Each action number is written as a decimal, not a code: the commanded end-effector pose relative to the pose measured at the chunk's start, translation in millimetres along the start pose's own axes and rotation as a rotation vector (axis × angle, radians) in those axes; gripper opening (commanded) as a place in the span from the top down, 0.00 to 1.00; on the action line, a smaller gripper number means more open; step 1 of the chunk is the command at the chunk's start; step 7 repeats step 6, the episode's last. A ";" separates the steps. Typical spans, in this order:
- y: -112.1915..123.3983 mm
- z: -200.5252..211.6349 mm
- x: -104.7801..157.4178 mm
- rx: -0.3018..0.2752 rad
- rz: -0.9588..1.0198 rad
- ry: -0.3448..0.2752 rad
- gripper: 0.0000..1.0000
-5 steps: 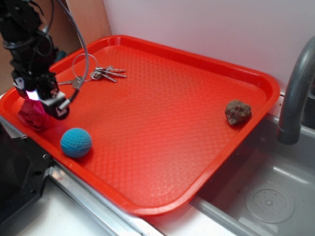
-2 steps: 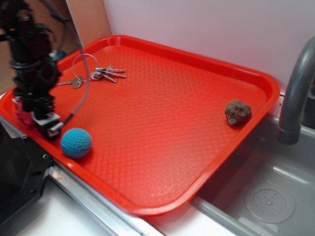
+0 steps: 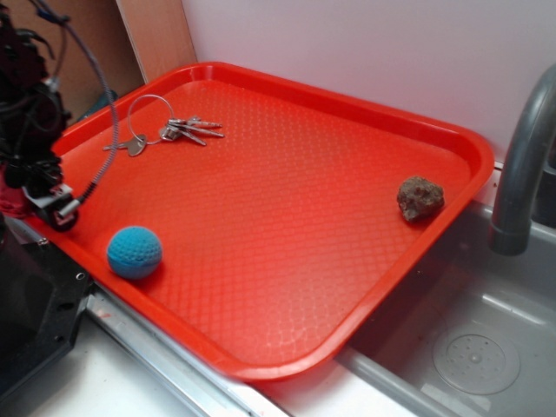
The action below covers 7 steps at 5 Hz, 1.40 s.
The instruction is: Grab the red paper.
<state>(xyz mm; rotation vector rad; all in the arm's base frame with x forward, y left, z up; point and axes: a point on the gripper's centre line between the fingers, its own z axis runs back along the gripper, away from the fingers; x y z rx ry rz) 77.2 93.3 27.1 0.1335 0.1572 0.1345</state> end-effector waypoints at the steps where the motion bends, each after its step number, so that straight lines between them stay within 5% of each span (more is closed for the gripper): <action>1: -39.5 53.3 15.8 -0.070 -0.089 -0.075 1.00; 3: -92.9 148.7 85.7 -0.039 -0.160 -0.248 1.00; 4: -94.9 184.9 87.8 -0.069 -0.167 -0.304 1.00; 7: -96.3 184.6 88.4 -0.087 -0.159 -0.279 1.00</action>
